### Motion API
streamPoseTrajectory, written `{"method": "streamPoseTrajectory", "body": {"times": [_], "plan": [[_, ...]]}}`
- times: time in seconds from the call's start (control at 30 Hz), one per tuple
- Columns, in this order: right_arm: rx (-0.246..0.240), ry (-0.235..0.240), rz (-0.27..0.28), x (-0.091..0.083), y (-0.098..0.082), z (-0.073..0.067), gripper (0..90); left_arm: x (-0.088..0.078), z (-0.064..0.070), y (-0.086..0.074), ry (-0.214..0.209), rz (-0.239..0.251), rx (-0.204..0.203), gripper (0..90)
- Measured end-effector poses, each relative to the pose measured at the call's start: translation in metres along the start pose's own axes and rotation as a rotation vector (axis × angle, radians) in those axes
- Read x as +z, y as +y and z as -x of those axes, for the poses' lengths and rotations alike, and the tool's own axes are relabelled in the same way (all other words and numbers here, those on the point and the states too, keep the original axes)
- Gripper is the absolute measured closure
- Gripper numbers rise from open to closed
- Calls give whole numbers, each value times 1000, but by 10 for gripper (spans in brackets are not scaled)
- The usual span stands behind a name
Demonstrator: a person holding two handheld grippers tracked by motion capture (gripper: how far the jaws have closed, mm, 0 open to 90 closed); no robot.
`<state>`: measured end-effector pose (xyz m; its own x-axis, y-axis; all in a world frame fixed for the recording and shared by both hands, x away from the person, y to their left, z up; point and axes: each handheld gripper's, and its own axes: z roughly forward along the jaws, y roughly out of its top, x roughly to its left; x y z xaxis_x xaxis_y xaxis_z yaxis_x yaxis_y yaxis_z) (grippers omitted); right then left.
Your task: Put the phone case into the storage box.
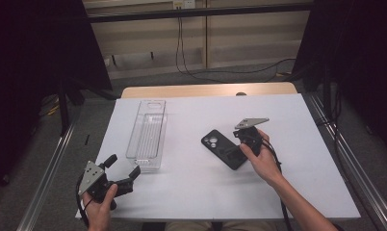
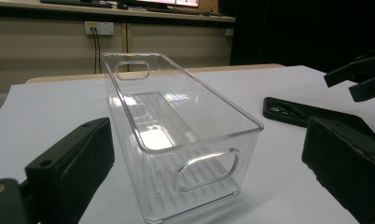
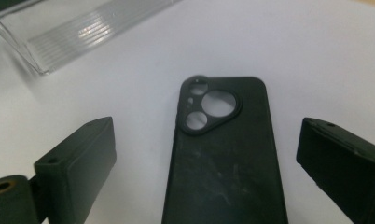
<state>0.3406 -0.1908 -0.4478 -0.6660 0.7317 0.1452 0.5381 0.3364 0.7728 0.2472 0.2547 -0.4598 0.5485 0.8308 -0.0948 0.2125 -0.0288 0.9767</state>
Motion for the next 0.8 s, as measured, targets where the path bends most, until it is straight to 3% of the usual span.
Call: {"method": "streamPoseTrajectory", "body": {"times": [0.03,0.27,0.5,0.8], "plan": [[-10,20,-8,1,1,1,26,0,-1,0,0,-4,5,25],[-3,23,-97,11,19,7,26,1,0,0,0,-2,2,25],[25,65,-230,28,20,17,49,1,0,1,-1,-3,7,25],[22,54,-359,38,23,22,70,1,1,0,0,3,-1,25]]}}
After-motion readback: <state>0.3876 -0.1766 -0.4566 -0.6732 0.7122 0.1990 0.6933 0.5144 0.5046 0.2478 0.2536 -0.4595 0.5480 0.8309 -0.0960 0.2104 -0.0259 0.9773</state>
